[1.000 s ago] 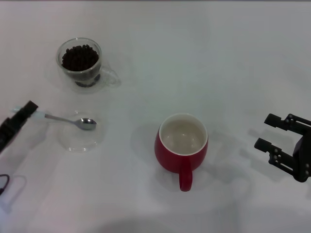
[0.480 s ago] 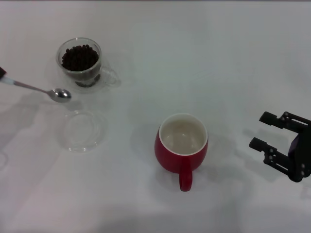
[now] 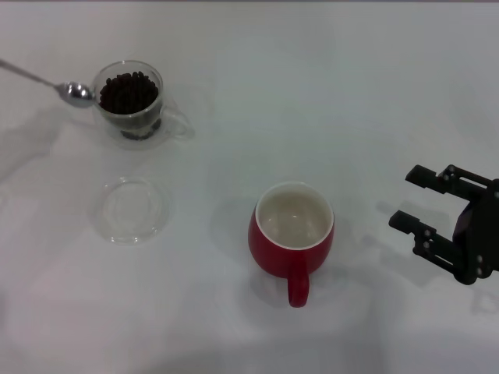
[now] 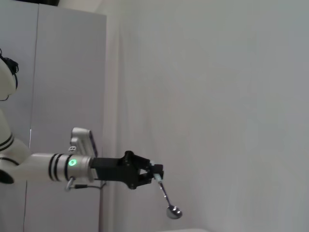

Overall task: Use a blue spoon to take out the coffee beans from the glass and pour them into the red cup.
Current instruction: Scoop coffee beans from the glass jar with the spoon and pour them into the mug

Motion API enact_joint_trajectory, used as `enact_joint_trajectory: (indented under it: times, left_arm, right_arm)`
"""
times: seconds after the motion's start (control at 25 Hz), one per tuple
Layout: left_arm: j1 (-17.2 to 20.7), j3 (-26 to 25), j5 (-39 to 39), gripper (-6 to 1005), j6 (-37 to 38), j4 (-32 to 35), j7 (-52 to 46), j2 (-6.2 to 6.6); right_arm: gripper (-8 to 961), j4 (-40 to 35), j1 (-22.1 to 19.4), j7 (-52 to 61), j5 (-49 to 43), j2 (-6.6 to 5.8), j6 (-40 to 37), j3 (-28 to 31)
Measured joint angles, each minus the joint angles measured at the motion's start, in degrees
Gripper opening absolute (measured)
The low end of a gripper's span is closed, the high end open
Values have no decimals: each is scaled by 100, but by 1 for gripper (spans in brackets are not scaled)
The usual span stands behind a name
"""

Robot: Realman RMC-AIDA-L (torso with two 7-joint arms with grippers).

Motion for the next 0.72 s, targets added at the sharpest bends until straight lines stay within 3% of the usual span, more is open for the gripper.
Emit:
enact_joint_trajectory:
  times: [0.04, 0.36, 0.72]
  left_arm:
    - [-265, -3, 107, 131, -81, -171, -214, 29]
    - [-1053, -4, 719, 130, -1163, -328, -612, 28]
    - [-1748, 6, 1530, 131, -2265, -231, -788, -58]
  right_arm:
    - [561, 0, 7, 0, 9, 4, -19, 0]
    - [561, 0, 2, -17, 145, 34, -242, 8]
    - [561, 1, 17, -74, 240, 35, -341, 9]
